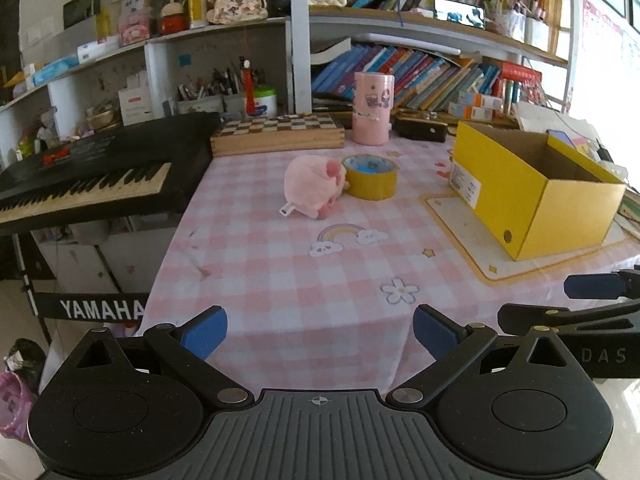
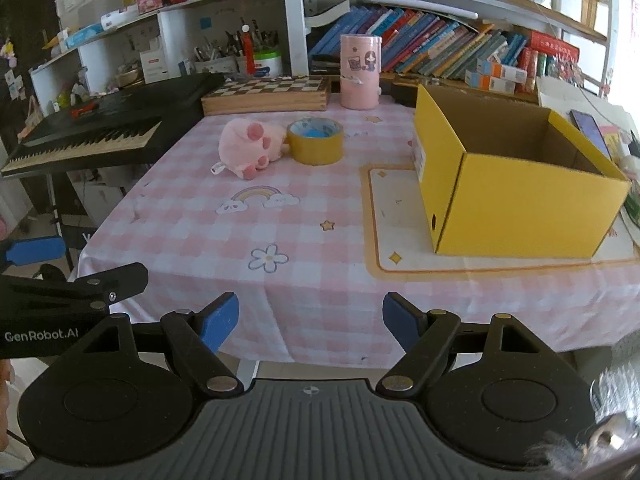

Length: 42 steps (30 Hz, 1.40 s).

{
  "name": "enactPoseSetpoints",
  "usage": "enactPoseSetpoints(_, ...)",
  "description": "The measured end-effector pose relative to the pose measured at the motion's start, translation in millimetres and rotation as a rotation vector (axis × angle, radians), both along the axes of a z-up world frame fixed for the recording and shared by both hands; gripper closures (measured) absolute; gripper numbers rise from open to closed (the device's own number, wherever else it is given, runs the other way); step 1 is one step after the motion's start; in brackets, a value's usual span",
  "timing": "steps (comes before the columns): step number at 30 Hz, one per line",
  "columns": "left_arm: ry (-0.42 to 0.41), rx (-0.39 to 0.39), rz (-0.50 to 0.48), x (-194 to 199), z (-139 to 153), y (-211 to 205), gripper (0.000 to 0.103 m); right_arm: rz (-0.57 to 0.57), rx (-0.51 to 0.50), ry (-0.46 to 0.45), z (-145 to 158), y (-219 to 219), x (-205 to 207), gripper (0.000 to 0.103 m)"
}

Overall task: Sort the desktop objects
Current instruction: 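Grasp the pink pig plush with the left gripper while the right grasps the yellow tape roll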

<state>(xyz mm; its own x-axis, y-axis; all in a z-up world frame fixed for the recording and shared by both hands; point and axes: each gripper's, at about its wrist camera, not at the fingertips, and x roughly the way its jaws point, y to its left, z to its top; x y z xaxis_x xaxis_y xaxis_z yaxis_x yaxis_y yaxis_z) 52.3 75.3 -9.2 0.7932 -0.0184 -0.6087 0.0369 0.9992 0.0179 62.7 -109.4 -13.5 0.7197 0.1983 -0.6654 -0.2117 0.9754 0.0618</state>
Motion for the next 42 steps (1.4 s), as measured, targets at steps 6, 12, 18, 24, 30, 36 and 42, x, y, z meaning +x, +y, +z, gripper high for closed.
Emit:
enactPoseSetpoints(6,0.007,-0.002,0.018,16,-1,0,0.002,0.017,-0.001,0.001,-1,0,16,0.025)
enactPoseSetpoints(12,0.007,0.009,0.049,41,0,0,0.002,0.052,0.005,0.0,-1,0,47,0.025)
enactPoseSetpoints(18,0.005,0.016,0.088,78,4,1,0.002,0.097,0.014,-0.011,2,-1,91,0.025)
enactPoseSetpoints(24,0.007,0.03,0.14,112,6,-1,0.002,0.144,0.033,-0.023,5,-4,135,0.025)
enactPoseSetpoints(30,0.028,0.033,0.179,140,3,-3,0.002,0.178,0.047,-0.005,2,-4,177,0.025)
enactPoseSetpoints(36,0.051,0.032,0.194,167,-3,-3,0.002,0.188,0.044,0.006,-3,-2,218,0.024)
enactPoseSetpoints(42,0.111,0.093,0.133,202,-20,-14,0.002,0.207,0.034,0.037,-11,-1,254,0.02)
